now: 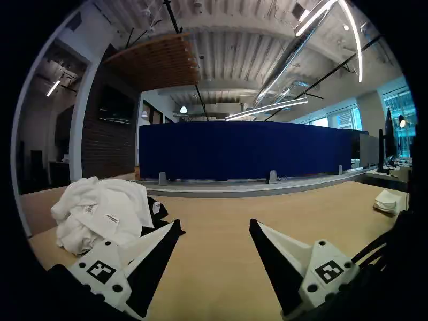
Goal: Fold towel
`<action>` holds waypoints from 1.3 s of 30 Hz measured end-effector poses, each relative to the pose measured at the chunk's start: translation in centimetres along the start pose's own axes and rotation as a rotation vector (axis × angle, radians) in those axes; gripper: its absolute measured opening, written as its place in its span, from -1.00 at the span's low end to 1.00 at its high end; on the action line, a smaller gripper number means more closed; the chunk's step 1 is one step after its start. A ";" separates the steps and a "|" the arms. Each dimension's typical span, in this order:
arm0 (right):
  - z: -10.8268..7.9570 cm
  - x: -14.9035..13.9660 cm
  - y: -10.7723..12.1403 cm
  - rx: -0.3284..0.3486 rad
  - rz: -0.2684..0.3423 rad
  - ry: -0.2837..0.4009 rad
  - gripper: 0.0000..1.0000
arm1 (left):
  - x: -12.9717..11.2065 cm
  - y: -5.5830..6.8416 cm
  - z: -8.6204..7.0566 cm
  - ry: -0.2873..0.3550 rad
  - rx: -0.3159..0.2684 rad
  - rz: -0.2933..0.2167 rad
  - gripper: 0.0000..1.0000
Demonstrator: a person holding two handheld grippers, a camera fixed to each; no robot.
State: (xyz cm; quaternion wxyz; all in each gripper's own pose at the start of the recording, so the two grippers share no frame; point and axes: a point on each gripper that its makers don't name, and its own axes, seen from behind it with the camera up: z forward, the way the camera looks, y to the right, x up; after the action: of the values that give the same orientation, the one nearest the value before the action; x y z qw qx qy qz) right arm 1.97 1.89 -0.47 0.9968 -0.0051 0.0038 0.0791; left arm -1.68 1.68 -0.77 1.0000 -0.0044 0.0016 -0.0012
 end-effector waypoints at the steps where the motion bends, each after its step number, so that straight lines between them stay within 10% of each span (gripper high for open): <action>1: 0.0 -0.1 -0.1 0.002 -0.007 0.001 1.00 | 0.0 0.0 0.0 0.000 0.000 0.000 0.91; 39: 0.0 -2.2 -1.8 0.026 -0.158 -0.007 1.00 | 0.0 0.0 -0.1 0.000 0.000 0.000 0.91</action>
State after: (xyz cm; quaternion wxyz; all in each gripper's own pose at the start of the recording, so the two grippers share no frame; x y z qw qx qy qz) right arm 0.13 -0.24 -0.43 1.0000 0.0078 0.0008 0.0001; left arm -1.66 1.68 -0.85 1.0000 -0.0045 0.0015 -0.0012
